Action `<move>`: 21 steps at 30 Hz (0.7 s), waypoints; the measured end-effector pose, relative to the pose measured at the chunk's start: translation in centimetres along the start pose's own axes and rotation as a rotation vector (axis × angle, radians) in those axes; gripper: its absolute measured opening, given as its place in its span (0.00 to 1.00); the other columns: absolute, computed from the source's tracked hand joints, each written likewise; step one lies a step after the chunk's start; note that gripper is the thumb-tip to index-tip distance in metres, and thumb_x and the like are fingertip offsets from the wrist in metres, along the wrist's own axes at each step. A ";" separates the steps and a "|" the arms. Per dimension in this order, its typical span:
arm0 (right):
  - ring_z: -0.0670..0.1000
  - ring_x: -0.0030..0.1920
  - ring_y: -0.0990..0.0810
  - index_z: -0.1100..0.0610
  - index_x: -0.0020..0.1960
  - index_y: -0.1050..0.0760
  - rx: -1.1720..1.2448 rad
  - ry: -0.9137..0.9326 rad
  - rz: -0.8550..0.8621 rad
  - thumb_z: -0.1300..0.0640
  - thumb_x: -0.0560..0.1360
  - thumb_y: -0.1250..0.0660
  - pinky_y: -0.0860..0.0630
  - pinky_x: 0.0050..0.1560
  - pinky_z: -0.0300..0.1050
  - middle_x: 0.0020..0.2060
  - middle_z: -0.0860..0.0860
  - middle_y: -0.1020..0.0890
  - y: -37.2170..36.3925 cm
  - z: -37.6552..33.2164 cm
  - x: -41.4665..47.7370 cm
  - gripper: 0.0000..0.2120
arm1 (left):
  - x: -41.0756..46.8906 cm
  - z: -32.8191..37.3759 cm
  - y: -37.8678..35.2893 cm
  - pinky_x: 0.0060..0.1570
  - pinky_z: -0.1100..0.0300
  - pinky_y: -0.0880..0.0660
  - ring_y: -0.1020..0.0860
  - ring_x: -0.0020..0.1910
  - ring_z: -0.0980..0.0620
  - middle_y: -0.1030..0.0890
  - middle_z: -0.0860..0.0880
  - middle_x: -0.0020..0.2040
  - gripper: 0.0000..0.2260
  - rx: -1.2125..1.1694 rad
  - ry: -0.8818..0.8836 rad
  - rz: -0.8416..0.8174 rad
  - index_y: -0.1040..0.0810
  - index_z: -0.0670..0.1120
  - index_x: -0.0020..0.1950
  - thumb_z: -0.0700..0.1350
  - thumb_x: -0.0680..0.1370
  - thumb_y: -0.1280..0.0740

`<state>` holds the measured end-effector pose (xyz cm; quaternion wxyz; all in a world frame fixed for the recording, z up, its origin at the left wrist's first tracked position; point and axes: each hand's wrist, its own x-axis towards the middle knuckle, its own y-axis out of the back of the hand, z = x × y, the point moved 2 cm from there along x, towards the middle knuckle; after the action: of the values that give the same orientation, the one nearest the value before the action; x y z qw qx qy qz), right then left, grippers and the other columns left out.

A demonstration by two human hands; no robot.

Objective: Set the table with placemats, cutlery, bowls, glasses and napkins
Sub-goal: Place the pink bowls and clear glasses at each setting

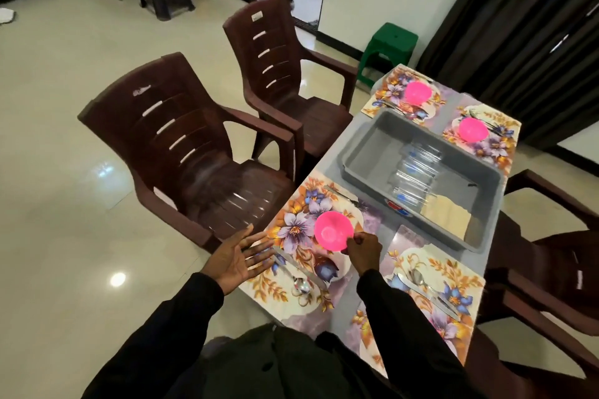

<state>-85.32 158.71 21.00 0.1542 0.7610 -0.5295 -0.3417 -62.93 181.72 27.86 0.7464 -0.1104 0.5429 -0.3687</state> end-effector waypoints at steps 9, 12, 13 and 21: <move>0.59 0.37 0.17 0.64 0.33 0.20 -0.045 -0.105 0.078 0.65 0.71 0.34 0.18 0.39 0.54 0.30 0.59 0.17 -1.5 2.0 1.6 0.09 | 3.0 3.0 -2.4 0.72 0.43 0.30 0.22 0.68 0.41 0.20 0.40 0.67 0.23 0.093 0.088 -0.031 0.22 0.40 0.69 0.53 0.80 0.32; 0.59 0.37 0.18 0.64 0.34 0.19 -0.055 -0.134 0.106 0.65 0.71 0.32 0.20 0.39 0.54 0.32 0.59 0.17 -1.9 2.4 1.7 0.08 | 3.7 3.8 -3.1 0.72 0.42 0.31 0.23 0.69 0.41 0.19 0.40 0.66 0.23 0.128 0.120 -0.054 0.22 0.40 0.68 0.53 0.79 0.32; 0.59 0.37 0.18 0.63 0.34 0.18 -0.066 -0.136 0.112 0.65 0.71 0.31 0.20 0.39 0.53 0.32 0.59 0.16 -2.0 2.6 1.9 0.08 | 4.0 4.1 -3.2 0.72 0.42 0.31 0.23 0.68 0.41 0.19 0.40 0.66 0.23 0.142 0.131 -0.061 0.22 0.40 0.69 0.53 0.79 0.32; 0.58 0.40 0.18 0.66 0.37 0.18 -0.062 -0.183 0.121 0.68 0.69 0.29 0.22 0.40 0.51 0.36 0.60 0.15 -2.5 2.4 2.1 0.03 | 6.1 7.1 -3.7 0.72 0.43 0.30 0.21 0.66 0.41 0.20 0.39 0.67 0.22 0.219 0.219 -0.137 0.24 0.40 0.70 0.53 0.82 0.35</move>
<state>-84.75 158.09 17.01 0.1491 0.6881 -0.5754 -0.4161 -57.33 173.37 28.23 0.6635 -0.0245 0.5687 -0.4855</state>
